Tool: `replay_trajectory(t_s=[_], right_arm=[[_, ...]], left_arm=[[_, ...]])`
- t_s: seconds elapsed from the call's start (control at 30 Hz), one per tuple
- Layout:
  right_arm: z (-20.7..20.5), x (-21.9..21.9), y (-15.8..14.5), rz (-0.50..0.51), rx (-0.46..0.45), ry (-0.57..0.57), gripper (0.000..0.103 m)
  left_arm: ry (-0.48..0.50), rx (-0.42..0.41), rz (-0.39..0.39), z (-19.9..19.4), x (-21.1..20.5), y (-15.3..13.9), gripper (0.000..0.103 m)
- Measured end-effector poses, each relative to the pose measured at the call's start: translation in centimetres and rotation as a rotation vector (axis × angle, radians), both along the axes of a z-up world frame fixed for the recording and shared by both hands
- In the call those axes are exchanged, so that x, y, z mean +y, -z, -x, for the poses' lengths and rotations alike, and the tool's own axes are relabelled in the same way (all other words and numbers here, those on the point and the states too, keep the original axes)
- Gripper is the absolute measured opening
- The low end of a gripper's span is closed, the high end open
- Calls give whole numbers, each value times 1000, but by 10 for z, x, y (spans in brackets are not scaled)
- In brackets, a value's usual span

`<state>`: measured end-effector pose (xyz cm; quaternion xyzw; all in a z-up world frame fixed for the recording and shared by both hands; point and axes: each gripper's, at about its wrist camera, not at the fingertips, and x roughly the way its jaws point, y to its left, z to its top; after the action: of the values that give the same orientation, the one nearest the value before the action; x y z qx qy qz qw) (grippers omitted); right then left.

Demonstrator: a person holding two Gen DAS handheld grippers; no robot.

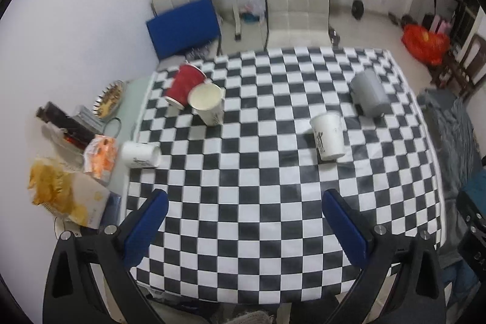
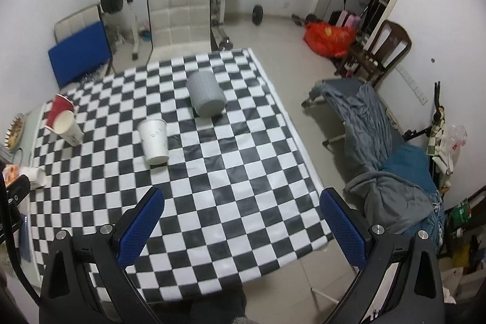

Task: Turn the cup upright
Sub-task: 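Move the left tool to the upside-down white paper cup and grasp it, then lift the white cup with the left tool and carry it toward the right tool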

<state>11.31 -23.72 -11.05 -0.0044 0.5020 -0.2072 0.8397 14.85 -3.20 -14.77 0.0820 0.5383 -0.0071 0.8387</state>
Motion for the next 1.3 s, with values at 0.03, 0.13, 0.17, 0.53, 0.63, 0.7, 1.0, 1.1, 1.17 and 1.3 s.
replay_trajectory(t_s=[0.03, 0.13, 0.17, 0.53, 0.63, 0.7, 1.0, 1.1, 1.17, 1.3], right_arm=[[-13, -5, 15, -7, 23, -3, 103], [-43, -21, 50, -27, 85, -21, 103], [-51, -24, 58, -32, 101, -28, 103], [-150, -70, 159, -66, 308, -131, 103], [-164, -82, 177, -73, 345, -135, 103], [-173, -90, 190, -83, 369, -134, 103], [-194, -113, 229, -119, 439, -124, 103], [-200, -118, 238, -129, 450, -119, 103], [-204, -121, 244, -140, 459, -115, 103], [-209, -123, 254, -162, 478, -111, 103]], left_arm=[[3, 12, -2, -6, -5, 7, 103], [1, 58, -27, -30, -24, 33, 103], [-4, 77, -36, -39, -31, 41, 103], [-47, 277, -37, -109, -82, 123, 103], [-54, 316, -28, -121, -92, 140, 103], [-59, 338, -9, -128, -96, 149, 103], [-119, 438, 207, -153, -86, 189, 103], [-110, 442, 238, -158, -86, 194, 103], [-86, 440, 232, -159, -90, 198, 102], [-39, 447, 209, -159, -98, 207, 90]])
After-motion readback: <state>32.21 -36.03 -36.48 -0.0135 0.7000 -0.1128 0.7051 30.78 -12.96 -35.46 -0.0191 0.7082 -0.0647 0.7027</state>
